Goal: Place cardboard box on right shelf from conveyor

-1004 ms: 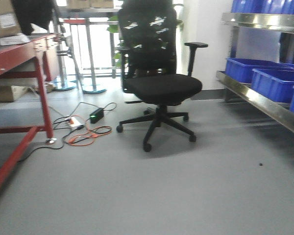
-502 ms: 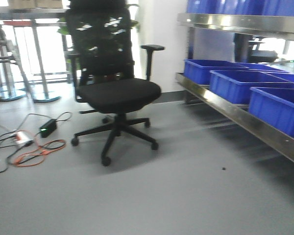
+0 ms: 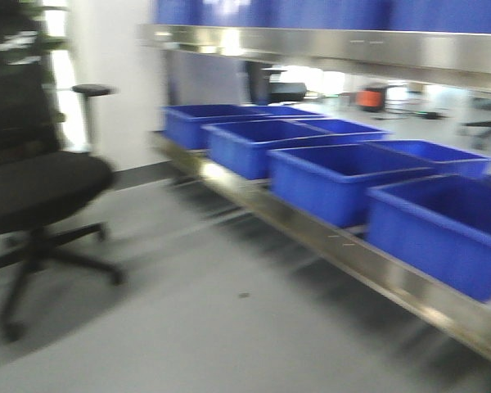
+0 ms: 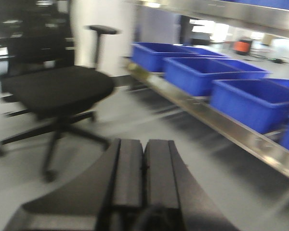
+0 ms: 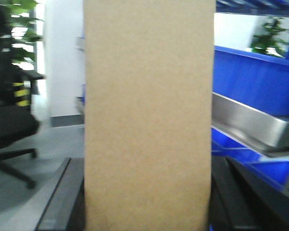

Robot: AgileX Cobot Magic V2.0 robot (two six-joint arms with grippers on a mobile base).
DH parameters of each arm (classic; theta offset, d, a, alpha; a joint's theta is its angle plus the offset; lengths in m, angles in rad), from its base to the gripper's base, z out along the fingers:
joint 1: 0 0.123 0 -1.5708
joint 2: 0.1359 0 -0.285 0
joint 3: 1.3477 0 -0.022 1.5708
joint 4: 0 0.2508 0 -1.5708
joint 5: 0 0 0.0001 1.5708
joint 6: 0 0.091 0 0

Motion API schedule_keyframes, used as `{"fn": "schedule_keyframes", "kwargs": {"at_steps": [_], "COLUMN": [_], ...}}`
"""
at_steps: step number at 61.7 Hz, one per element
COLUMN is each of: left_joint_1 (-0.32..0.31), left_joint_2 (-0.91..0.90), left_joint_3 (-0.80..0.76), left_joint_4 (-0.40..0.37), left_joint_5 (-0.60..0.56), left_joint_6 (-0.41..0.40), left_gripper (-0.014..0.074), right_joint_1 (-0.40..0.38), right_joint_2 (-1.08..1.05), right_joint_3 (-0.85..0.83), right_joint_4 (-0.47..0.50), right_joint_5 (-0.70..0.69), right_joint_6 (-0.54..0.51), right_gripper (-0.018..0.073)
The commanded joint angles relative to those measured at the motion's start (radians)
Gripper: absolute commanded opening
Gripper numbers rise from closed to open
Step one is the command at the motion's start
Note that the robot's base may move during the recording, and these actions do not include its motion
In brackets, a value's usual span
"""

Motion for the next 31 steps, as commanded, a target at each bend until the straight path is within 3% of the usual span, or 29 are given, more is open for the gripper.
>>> {"fn": "schedule_keyframes", "kwargs": {"at_steps": [1, 31], "left_joint_1": [0.003, 0.003], "left_joint_2": [-0.007, -0.007], "left_joint_3": [-0.003, -0.003], "left_joint_4": [-0.005, -0.005], "left_joint_5": [-0.082, -0.082], "left_joint_6": [-0.003, -0.003], "left_gripper": [-0.0119, -0.0119], "right_joint_1": [-0.008, -0.008], "right_joint_2": [0.009, 0.009], "right_joint_3": [-0.029, -0.029], "right_joint_4": [-0.006, -0.006], "right_joint_5": [-0.111, -0.111], "right_joint_6": [-0.007, -0.007], "right_gripper": [0.0029, 0.0029]}}
